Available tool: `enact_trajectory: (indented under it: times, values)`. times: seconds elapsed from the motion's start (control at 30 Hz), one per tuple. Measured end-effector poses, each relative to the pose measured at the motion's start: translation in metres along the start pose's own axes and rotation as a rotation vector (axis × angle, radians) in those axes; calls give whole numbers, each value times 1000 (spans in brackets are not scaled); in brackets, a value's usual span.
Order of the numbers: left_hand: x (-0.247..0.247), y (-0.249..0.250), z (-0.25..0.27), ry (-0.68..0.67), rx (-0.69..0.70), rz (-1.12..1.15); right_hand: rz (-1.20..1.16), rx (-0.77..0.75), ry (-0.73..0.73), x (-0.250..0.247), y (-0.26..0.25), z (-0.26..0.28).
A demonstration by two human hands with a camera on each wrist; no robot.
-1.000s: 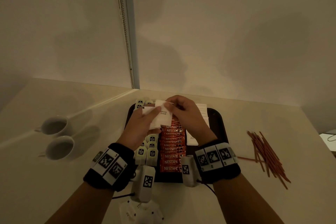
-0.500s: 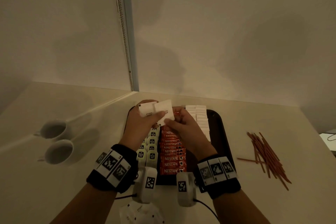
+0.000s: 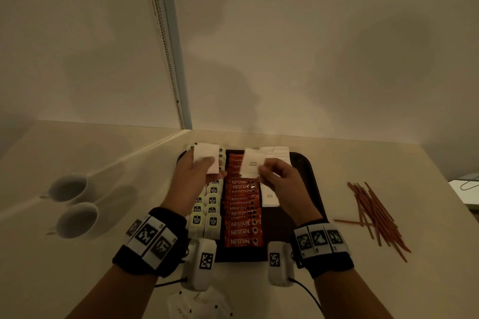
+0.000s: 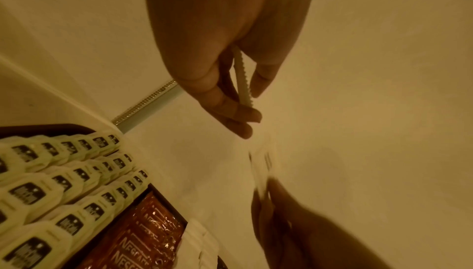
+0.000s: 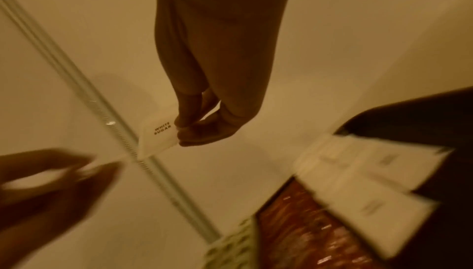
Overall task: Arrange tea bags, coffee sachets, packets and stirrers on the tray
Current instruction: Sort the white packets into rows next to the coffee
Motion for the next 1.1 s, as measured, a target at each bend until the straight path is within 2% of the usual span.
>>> enact_trajectory:
  times: [0.07, 0.2, 0.33, 0.57, 0.73, 0.87, 0.97, 1.1]
  values:
    - [-5, -4, 1, -20, -7, 10, 94, -13, 127, -33, 5, -4]
    - [-11, -12, 2, -10, -10, 39, 507, 12, 339, -100, 26, -12]
    - [-14, -18, -1, 12, -33, 41, 784, 100, 391, -139, 51, -19]
    - [-14, -22, -3, 18, -12, -71, 896, 191, 389, -146, 73, -30]
    - [-16, -25, -6, 45, -35, -142, 955, 174, 449, -141, 75, -34]
    - [-14, -19, -7, 57, 30, -204, 978, 148, 459, -134, 71, -32]
    - [-12, -9, -8, 65, 115, -251, 853, 25, 381, -102, 51, -27]
    - [-6, 2, -12, 61, 176, -325, 495, -48, -43, -17, 13, -8]
Point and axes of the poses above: each hand's wrist, its own z-axis away from the middle knuckle, its own x-axis out of the palm, y = z × x, the point moved 3 cm from there along -z, towards the middle knuckle, and after that the axes turned 10 degrees about -z, right-handed, at the moved point
